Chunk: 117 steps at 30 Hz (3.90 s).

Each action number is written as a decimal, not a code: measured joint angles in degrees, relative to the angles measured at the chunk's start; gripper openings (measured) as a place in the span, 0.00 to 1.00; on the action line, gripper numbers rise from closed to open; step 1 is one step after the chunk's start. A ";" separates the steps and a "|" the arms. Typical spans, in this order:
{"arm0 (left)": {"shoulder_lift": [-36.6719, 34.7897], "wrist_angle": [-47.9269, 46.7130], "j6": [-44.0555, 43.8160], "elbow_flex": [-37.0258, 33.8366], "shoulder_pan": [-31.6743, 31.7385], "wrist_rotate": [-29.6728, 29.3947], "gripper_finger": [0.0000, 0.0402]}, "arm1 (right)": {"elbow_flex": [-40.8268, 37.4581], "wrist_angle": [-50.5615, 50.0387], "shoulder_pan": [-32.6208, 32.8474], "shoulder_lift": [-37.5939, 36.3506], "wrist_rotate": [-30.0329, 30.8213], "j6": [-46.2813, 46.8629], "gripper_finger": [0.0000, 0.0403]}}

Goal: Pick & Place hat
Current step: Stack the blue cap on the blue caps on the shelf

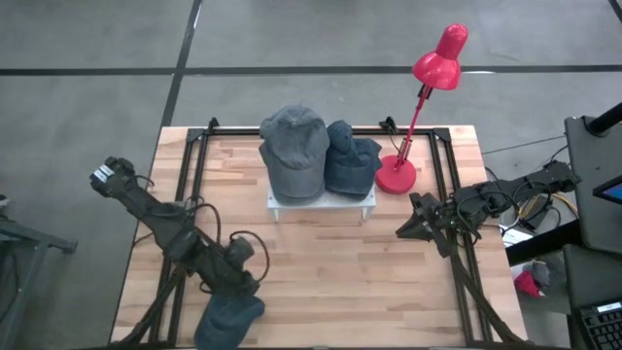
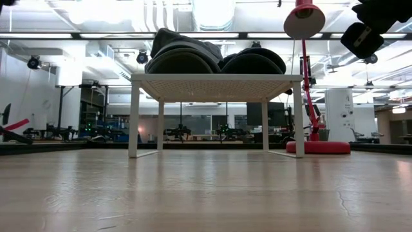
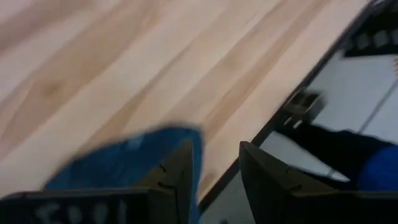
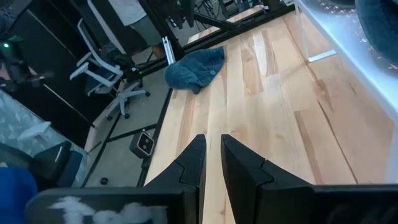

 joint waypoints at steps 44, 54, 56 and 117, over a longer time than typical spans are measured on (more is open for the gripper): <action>4.48 6.58 -31.76 -16.89 -12.60 17.56 0.30 | 0.00 0.02 0.02 0.11 0.10 -0.04 0.12; 4.47 6.41 -32.12 -18.13 -12.77 17.46 0.30 | 0.00 0.02 0.02 0.13 0.10 -0.02 0.12; 4.46 6.75 -32.68 -18.92 -12.87 17.13 0.30 | 0.00 0.02 0.02 0.13 0.10 -0.02 0.12; 8.35 28.15 -18.42 -4.70 2.54 -48.19 0.00 | 0.00 11.62 0.04 0.12 -6.55 5.57 0.13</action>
